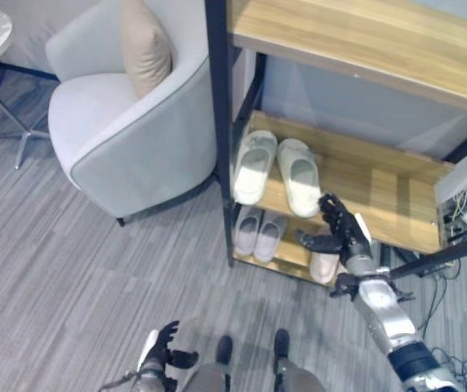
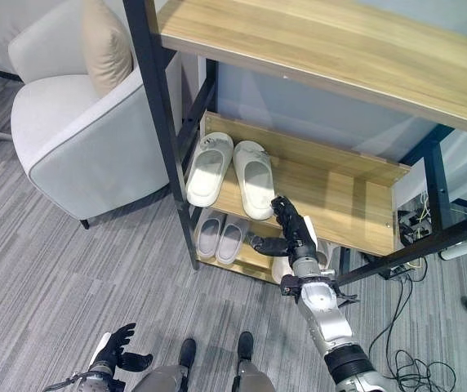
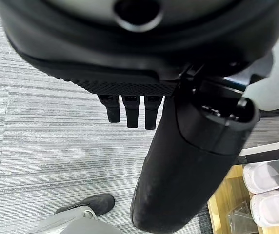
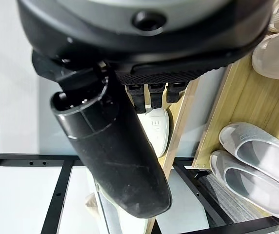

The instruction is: Arrange the slippers neatly on the shoe rack.

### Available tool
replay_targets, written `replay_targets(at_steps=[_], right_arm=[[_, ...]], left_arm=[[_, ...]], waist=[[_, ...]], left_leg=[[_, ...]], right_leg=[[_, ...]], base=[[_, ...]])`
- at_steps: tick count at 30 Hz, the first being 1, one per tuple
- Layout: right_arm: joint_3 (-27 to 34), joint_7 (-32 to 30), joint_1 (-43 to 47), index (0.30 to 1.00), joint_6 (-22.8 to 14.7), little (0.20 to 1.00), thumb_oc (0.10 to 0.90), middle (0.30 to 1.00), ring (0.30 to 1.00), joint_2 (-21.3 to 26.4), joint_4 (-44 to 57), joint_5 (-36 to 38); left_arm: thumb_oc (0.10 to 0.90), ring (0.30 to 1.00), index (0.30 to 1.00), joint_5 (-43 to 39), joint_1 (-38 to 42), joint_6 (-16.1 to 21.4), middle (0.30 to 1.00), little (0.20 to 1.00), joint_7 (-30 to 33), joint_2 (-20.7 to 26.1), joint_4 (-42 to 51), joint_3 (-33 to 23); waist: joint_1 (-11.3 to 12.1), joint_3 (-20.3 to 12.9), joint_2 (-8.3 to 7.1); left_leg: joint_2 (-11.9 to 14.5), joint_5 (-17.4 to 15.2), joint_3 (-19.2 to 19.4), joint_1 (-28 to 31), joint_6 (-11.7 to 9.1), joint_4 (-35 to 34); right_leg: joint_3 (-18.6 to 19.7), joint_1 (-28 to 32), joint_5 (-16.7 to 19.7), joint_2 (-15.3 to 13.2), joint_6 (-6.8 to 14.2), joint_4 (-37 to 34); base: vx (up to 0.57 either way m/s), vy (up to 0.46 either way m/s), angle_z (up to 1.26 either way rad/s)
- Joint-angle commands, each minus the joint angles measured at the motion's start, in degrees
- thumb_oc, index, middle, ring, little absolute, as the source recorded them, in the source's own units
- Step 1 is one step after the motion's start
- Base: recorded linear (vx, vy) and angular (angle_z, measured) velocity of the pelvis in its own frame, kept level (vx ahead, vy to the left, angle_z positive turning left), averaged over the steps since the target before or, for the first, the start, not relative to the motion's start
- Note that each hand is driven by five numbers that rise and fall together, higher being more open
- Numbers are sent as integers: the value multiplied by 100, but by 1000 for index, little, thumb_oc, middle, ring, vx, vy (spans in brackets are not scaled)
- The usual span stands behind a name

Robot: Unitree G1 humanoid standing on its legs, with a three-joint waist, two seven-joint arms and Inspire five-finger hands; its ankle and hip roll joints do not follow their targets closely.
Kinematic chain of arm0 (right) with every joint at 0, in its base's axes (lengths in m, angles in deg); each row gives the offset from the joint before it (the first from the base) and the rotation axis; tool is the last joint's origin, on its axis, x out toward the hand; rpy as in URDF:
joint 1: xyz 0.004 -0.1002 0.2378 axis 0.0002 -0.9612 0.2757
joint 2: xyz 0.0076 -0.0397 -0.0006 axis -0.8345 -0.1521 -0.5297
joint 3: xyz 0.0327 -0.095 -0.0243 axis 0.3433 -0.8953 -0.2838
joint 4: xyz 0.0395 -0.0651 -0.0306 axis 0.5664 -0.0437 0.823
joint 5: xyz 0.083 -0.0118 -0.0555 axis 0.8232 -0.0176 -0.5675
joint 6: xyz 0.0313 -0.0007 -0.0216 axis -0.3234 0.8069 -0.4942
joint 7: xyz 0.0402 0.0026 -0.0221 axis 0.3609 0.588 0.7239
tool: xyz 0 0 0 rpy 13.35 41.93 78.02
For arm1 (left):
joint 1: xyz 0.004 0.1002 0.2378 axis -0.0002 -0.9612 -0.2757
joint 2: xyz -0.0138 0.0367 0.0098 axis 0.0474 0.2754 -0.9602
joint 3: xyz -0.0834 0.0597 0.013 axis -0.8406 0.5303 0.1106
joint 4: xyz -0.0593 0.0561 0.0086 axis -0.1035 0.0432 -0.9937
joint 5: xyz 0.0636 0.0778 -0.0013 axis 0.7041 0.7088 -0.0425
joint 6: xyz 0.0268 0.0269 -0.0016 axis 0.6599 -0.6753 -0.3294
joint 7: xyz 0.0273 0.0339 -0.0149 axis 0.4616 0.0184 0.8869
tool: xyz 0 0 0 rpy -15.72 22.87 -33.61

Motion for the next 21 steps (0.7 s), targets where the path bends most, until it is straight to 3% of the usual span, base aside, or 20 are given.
replay_targets(at_steps=[1,21], right_arm=[[-214,48,805,900,-453,900,800,900,900,-178,371,-123],[-686,-59,1502,900,-417,900,800,900,900,-532,135,-138]], left_arm=[[800,900,900,203,98,252,900,900,111,114,-7,171],[800,900,900,165,90,251,900,900,189,34,-91,297]], waist=[[284,-274,165],[473,-340,142]], left_leg=[[209,-308,124,601,-74,-706],[201,-346,55,653,-79,-683]], right_leg=[[-196,358,-854,-225,464,538],[-279,452,-901,-236,451,532]], base=[[0,0,0],[3,1,1]])
